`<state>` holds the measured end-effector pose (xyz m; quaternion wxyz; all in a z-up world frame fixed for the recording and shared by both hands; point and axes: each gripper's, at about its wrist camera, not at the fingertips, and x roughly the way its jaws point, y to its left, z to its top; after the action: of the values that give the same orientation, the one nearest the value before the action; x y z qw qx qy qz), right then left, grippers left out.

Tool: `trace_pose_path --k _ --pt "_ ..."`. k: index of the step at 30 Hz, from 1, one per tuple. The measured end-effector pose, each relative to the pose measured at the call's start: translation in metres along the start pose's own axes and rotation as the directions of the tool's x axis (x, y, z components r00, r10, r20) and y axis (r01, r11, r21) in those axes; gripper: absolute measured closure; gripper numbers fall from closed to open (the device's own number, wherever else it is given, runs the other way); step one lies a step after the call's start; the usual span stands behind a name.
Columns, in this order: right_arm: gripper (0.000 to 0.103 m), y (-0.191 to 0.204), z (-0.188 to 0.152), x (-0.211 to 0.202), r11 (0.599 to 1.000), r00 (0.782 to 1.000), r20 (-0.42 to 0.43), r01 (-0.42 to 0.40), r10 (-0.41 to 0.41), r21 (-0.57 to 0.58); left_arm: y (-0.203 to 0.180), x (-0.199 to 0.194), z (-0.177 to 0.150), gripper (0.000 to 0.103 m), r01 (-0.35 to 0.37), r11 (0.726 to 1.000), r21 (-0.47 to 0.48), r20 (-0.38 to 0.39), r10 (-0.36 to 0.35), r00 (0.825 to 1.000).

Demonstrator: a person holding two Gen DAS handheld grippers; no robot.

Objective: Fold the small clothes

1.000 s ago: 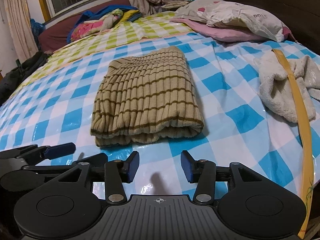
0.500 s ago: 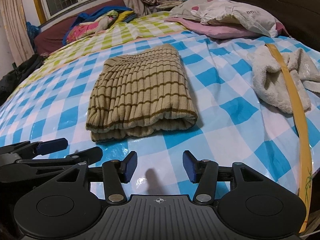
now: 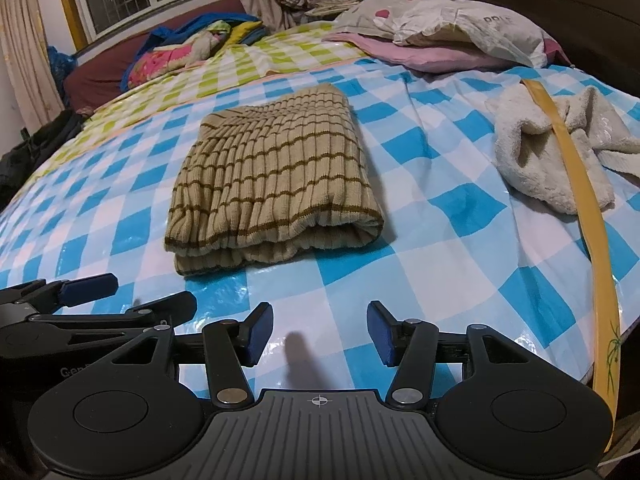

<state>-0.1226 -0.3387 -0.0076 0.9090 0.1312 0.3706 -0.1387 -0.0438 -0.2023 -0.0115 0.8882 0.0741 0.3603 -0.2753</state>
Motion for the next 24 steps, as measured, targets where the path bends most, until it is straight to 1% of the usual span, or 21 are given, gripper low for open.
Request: trace_pose_path --k 10,24 --pt "0.051 -0.002 -0.003 -0.001 1.000 1.000 -0.001 0.001 -0.001 0.002 -0.003 0.000 -0.003 0.003 -0.029 1.000 0.011 -0.008 0.029 1.000" --pt "0.050 -0.005 -0.012 -0.002 1.000 1.000 0.003 0.000 0.000 0.021 -0.005 -0.001 -0.006 0.001 -0.039 0.999 0.016 -0.011 0.039 0.999"
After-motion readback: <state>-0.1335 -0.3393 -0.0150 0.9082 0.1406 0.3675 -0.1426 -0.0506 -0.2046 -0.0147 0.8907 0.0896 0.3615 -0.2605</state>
